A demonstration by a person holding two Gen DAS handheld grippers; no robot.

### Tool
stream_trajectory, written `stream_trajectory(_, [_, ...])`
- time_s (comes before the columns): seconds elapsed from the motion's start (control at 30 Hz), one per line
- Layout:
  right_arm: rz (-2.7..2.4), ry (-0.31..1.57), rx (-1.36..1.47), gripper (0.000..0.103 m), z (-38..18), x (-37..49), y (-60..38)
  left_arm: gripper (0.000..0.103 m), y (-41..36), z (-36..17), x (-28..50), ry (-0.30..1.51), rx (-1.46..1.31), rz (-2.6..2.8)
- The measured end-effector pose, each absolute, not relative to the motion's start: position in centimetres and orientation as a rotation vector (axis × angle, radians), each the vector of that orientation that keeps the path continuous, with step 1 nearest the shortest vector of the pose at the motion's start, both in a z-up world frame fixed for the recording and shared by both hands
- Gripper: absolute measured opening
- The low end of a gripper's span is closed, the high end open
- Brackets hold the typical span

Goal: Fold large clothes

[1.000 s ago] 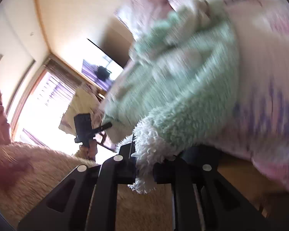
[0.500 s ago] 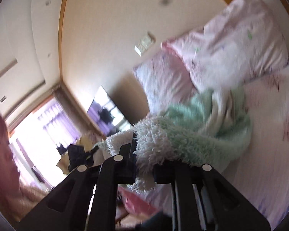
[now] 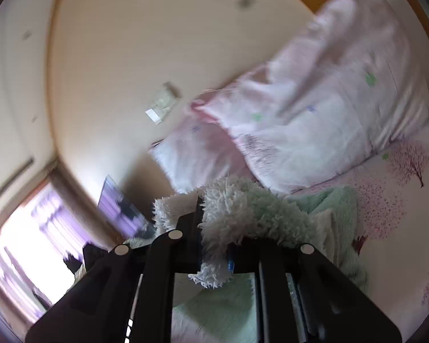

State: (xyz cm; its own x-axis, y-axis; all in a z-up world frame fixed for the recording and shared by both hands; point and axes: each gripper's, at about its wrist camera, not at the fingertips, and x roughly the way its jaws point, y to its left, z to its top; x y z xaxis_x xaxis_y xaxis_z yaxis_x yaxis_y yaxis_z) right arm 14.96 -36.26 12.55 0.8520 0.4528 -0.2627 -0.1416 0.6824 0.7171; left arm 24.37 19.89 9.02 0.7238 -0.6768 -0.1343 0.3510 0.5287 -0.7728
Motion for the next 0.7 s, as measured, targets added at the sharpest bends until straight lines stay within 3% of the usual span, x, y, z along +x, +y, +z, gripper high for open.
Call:
stream_trajectory(0.2, [0.086,0.651,0.957,0.014,4.6,22.8,-39.0,0.012,19.1,3.8,33.4,0.658,-0.986,-0.531])
stream_trajectory(0.3, [0.041,0.740,1.080,0.020,1.2,25.0,-39.9,0.013,18.4,1.6,35.9,0.735,-1.031,-0.507])
stream_trajectory(0.37, [0.061,0.731,1.119,0.031,0.8,25.5,-40.2,0.016,18.2,1.4,36.7,0.750,-1.042,-0.512])
stream_trajectory(0.43, [0.078,0.684,1.119,0.061,1.3,25.6,-40.5,0.020,18.2,1.6,37.0,0.759,-1.051,-0.534])
stream_trajectory(0.53, [0.070,0.581,1.042,0.070,3.6,24.7,-41.0,0.048,18.9,2.2,37.3,0.746,-1.090,-0.562])
stream_trajectory(0.6, [0.061,0.562,0.925,0.070,5.8,23.8,-40.5,0.081,19.7,2.9,37.1,0.686,-1.108,-0.533])
stream_trajectory(0.7, [0.053,0.602,0.668,0.064,8.5,23.3,-38.5,0.086,21.7,5.0,35.9,0.566,-1.097,-0.500])
